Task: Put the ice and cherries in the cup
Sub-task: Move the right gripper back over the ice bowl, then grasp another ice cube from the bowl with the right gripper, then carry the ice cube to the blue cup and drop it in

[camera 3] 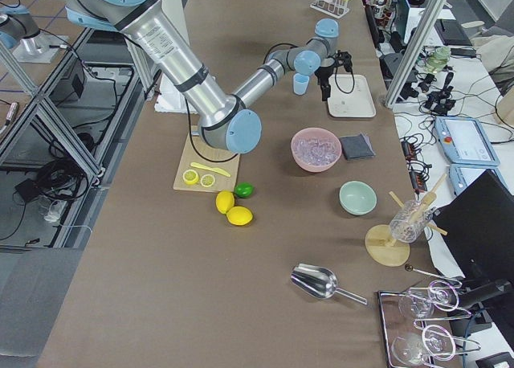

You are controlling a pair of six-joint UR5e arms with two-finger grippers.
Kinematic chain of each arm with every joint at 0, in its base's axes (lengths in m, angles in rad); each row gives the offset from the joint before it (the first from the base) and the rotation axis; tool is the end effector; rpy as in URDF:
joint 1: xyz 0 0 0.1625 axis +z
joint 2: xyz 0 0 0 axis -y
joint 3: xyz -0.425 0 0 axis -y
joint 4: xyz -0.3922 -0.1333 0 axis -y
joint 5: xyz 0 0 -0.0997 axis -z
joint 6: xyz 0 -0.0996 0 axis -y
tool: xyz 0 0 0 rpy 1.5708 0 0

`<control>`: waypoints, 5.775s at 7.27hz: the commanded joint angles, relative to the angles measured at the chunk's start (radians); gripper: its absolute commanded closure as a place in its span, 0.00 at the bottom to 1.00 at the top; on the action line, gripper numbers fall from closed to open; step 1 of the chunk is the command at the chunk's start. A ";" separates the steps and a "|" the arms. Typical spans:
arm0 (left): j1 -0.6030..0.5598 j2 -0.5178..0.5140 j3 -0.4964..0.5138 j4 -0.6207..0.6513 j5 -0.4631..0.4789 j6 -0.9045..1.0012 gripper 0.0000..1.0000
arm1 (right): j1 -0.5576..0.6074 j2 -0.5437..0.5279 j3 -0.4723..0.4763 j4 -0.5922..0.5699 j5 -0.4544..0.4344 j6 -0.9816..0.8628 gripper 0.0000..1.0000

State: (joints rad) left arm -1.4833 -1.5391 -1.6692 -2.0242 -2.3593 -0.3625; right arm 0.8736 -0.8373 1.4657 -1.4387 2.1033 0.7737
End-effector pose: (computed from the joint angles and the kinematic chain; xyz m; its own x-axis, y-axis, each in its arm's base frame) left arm -0.0188 -0.5028 0.5725 0.6547 0.0794 -0.7517 0.1672 0.9546 0.2464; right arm -0.4073 -0.6152 0.2411 0.6368 -0.1995 0.7448 0.0282 0.9713 0.2360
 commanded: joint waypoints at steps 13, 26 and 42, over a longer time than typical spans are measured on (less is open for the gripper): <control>0.000 -0.007 0.005 -0.013 0.006 -0.001 0.03 | 0.028 -0.289 0.067 0.014 0.069 -0.352 0.20; 0.000 0.004 0.006 -0.028 0.006 -0.001 0.03 | 0.084 -0.075 0.088 -0.118 0.118 -0.181 1.00; 0.000 -0.009 0.028 -0.030 0.000 -0.001 0.03 | -0.260 0.352 -0.266 -0.035 -0.270 0.274 0.01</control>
State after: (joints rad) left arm -1.4834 -1.5477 -1.6407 -2.0540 -2.3593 -0.3627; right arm 0.6010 -0.4858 1.1983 -1.4759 1.8300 1.0486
